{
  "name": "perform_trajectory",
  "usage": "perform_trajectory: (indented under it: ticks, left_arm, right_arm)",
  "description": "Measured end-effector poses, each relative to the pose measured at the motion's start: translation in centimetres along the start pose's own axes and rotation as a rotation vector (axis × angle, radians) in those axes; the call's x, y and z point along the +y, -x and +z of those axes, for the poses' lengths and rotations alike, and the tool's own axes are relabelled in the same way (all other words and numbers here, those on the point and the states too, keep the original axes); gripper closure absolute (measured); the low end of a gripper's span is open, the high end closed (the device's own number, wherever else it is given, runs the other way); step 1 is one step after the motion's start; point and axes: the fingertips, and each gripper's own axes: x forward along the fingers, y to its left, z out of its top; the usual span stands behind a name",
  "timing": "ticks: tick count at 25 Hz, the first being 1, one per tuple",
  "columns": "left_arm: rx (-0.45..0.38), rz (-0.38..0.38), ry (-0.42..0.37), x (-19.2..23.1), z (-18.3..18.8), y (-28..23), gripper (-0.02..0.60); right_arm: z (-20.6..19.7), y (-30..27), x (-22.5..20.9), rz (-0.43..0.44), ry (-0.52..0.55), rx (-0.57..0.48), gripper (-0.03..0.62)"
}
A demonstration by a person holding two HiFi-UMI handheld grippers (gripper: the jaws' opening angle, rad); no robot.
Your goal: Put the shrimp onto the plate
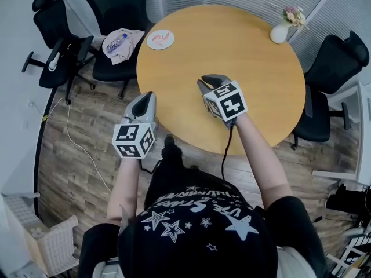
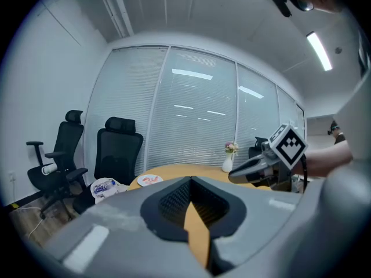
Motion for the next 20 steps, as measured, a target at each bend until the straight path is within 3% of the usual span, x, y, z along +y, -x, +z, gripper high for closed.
perform_trajectory:
  ticks: [8,20]
  left_arm:
    - [0.009,-0.025,-0.026,-5.5,-1.0,2.5,0.580]
    - [0.066,-0.092,-0.042,-10.2,-3.9,2.6,0.580]
  right_arm:
    - [-4.1,5.4,-0.5,-0.048,-0.065,-0.033,0.578]
    - [-9.1,8.3,-0.4,-0.050,-0.163,-0.026,0.591]
